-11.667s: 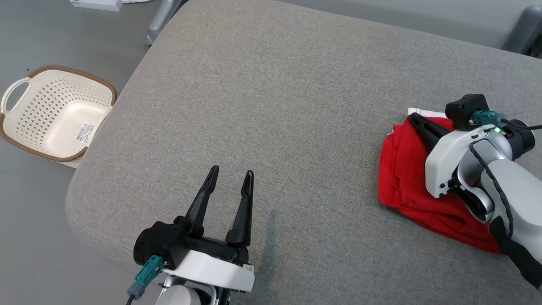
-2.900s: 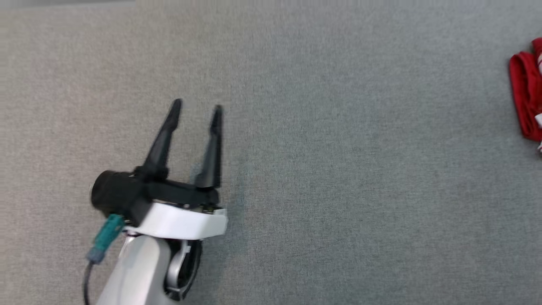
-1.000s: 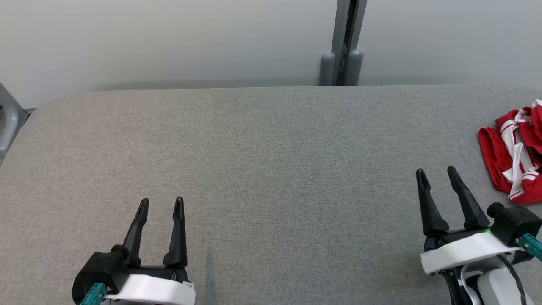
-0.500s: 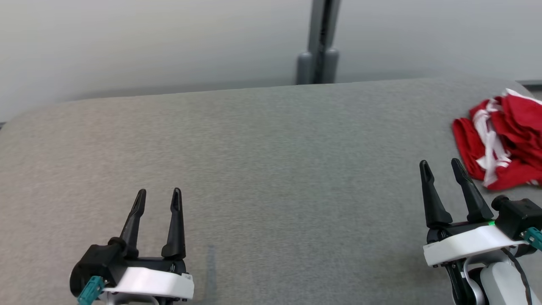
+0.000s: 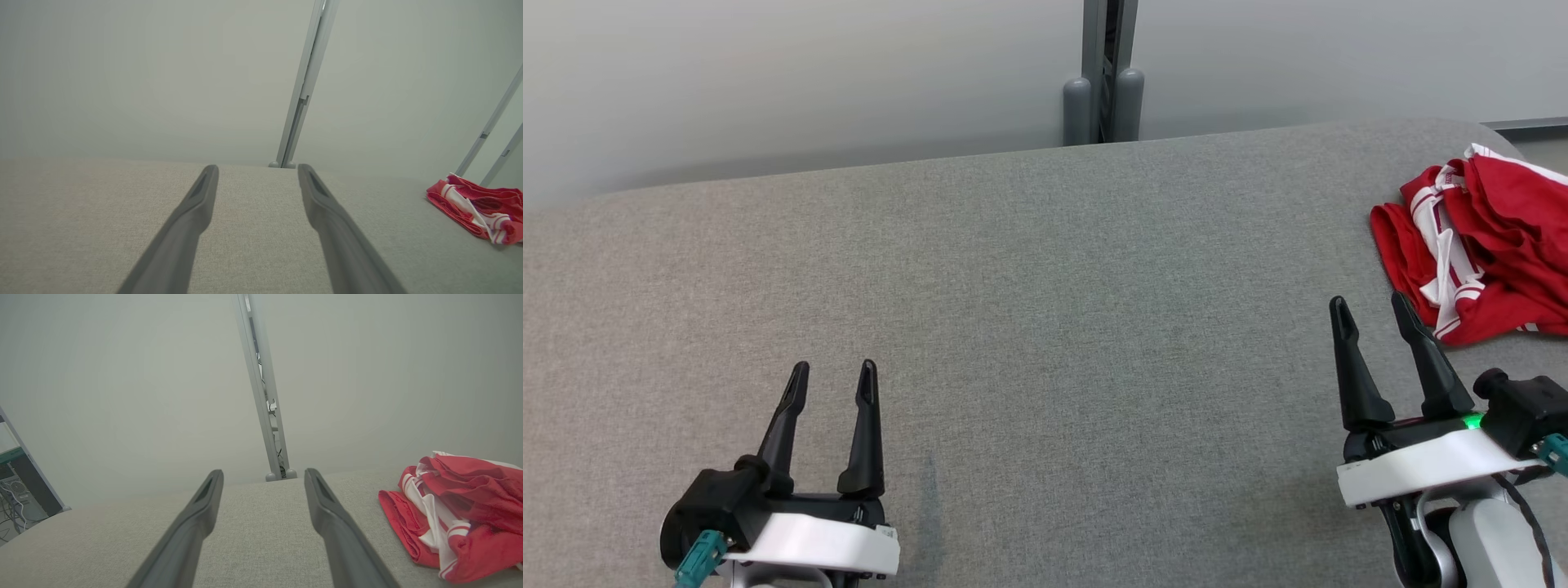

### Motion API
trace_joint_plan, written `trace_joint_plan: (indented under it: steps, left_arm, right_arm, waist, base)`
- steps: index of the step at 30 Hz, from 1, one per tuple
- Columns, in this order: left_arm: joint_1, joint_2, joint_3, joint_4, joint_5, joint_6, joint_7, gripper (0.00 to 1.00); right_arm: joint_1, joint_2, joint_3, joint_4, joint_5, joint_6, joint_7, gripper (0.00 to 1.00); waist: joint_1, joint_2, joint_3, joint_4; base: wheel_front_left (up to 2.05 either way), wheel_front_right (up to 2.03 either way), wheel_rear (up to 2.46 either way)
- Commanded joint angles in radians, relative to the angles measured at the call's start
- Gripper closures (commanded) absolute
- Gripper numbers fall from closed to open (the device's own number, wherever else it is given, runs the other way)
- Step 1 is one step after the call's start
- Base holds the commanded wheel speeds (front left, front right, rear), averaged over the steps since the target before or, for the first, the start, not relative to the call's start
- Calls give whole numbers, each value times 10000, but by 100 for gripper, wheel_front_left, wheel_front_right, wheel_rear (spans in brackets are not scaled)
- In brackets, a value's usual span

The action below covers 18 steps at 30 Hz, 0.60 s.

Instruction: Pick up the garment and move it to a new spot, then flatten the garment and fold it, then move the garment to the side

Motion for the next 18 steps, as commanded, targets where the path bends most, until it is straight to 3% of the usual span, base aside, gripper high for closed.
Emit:
trace_joint_plan:
  steps: [1,10,18]
  left_arm:
    - [-198,45,6,-46,44,41,8,0]
    - [-177,47,29,-143,68,140,8,0]
    - [-117,45,296,-377,-360,-67,8,0]
  right_arm:
    - [40,-83,38,-102,-72,0,0,0]
    - [127,-473,596,-426,399,0,0,0]
    - [141,-694,769,-567,644,0,0,0]
  waist:
    - [0,0,15,9]
    - [0,0,34,23]
    - [0,0,41,42]
  base:
    - [0,0,0]
    - [0,0,0]
    - [0,0,0]
